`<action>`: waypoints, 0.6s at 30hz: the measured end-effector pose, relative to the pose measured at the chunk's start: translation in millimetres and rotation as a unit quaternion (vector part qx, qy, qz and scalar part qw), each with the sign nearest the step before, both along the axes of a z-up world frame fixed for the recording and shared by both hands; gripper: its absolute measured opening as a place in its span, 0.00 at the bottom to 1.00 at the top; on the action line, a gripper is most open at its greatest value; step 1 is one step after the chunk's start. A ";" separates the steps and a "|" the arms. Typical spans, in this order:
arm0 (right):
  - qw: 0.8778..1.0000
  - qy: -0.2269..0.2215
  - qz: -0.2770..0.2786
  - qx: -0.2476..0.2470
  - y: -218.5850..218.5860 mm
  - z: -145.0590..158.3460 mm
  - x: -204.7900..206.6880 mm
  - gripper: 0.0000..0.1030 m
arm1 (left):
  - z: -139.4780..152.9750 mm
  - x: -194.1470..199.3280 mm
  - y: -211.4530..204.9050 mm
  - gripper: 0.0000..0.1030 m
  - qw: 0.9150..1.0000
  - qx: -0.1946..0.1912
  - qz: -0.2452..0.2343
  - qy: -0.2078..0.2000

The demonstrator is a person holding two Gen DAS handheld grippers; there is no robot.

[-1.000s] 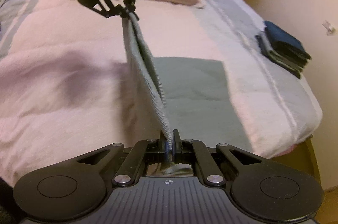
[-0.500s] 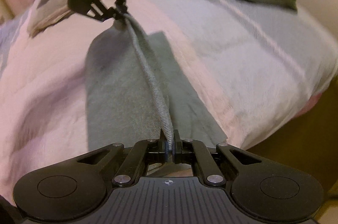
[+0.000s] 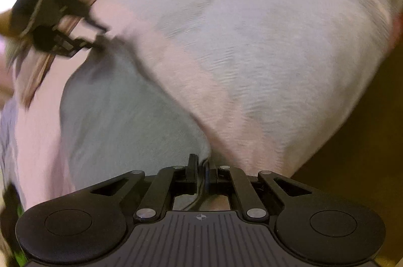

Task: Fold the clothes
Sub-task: 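Fold the lifted cloth over onto itself and open both grippers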

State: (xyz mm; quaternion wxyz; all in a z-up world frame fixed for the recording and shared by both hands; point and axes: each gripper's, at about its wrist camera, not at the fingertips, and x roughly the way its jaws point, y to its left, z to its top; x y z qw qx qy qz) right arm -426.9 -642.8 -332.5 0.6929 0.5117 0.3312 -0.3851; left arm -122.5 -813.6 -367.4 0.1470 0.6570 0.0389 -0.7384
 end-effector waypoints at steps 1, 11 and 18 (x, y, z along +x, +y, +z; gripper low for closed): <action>1.000 -0.004 -0.015 0.001 2.5 1.0 -4.8 0.00 | 5.1 6.4 -1.9 0.30 1.000 0.003 0.025 0.011; 0.998 0.030 -0.057 0.003 13.5 -13.3 -1.8 0.00 | -20.3 16.0 -0.3 0.27 0.981 0.023 0.177 0.079; 0.995 0.060 -0.078 0.002 20.8 -6.3 -7.4 0.00 | -20.0 23.7 0.1 0.29 0.974 -0.006 0.209 0.086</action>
